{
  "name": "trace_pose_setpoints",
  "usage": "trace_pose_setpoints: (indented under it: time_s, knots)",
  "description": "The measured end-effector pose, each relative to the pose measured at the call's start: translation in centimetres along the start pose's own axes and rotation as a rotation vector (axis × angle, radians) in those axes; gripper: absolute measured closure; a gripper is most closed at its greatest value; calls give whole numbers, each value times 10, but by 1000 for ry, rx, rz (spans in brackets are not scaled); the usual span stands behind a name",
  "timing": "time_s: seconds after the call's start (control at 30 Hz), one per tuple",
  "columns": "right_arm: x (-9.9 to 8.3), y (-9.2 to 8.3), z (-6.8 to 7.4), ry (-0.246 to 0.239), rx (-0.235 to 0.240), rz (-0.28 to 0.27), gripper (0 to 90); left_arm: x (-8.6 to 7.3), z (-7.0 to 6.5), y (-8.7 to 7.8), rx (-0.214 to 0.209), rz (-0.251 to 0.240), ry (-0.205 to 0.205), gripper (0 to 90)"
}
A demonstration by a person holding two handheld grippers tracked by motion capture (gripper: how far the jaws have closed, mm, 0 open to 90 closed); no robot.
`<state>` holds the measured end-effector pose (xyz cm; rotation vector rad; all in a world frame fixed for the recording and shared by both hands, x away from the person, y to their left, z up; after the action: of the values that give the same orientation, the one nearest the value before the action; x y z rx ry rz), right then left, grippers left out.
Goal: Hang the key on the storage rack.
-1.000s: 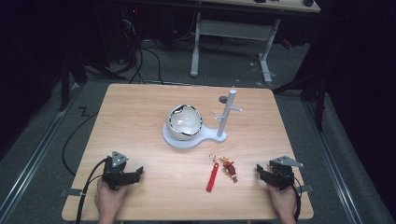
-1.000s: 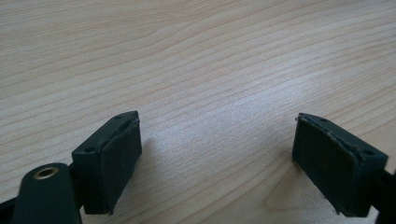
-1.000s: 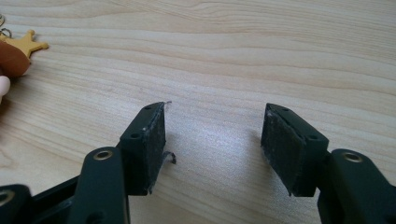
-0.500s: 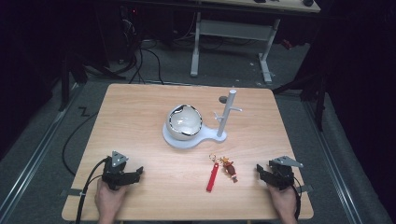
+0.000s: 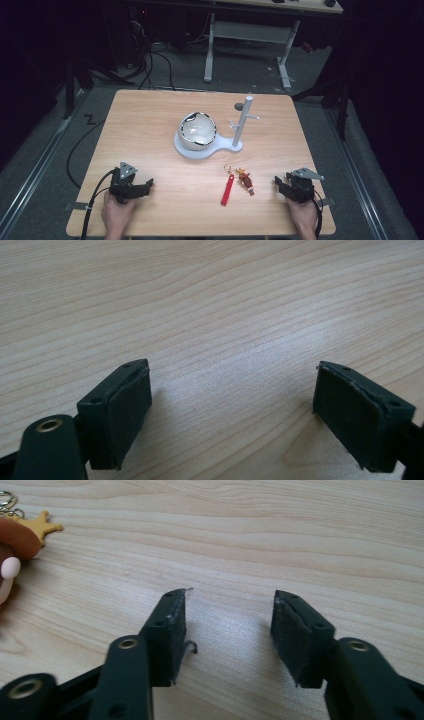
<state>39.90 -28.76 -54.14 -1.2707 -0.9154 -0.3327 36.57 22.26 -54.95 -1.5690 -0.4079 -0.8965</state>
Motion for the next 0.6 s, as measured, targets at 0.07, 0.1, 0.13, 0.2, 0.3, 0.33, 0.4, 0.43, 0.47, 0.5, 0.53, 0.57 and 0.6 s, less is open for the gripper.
trace_pose_setpoints:
  time_s: [0.07, 0.1, 0.13, 0.2, 0.3, 0.33, 0.4, 0.43, 0.47, 0.5, 0.53, 0.57, 0.6]
  knots:
    - [0, 0, 0, -1, 1, 0, 518, 0, 0, 0, 0, 0, 0, 164]
    - [0, 0, 0, 0, 3, 0, 518, 0, 0, 0, 0, 0, 0, 164]
    - [0, 0, 1, 0, 4, 0, 518, 0, 0, 0, 0, 0, 0, 164]
    - [0, 0, 2, 2, 14, -3, 517, 0, 0, 0, 0, 0, 0, 164]
    - [0, -1, 3, 3, 25, -14, 517, 0, 0, 0, 0, 0, 0, 164]
    - [0, -2, 6, 12, 39, -17, 518, 0, 0, 0, 0, 0, 0, 164]
    - [0, -3, 8, 9, 43, -18, 518, 0, 0, 0, 0, 0, 0, 164]
    - [0, -4, 9, 5, 46, -18, 518, 0, 0, 0, 0, 0, 0, 164]
    - [1, -5, 10, 0, 54, -20, 518, 0, 0, 0, 0, 0, 0, 164]
    - [1, -6, 11, 1, 57, -24, 518, 0, 0, 0, 0, 0, 0, 163]
    - [2, -8, 13, 1, 62, -29, 519, 0, 0, 0, 0, 0, 0, 164]
    - [2, -8, 13, 1, 62, -29, 519, 0, 0, 0, 0, -1, -1, 164]
    - [4, -10, 17, -4, 75, -39, 519, 0, 0, 0, 0, 0, 0, 164]
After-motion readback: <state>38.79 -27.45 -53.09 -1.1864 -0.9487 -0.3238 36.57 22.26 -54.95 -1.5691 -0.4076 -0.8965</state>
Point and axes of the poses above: each handheld gripper's, and its own axes: y roughly forward along the jaws, x roughly out of its top, z roughly to its left, the point moved 6 cm from there along y, roughly forward along the jaws, and after that the axes turned 3 degrees about x, right-handed, at the moved point
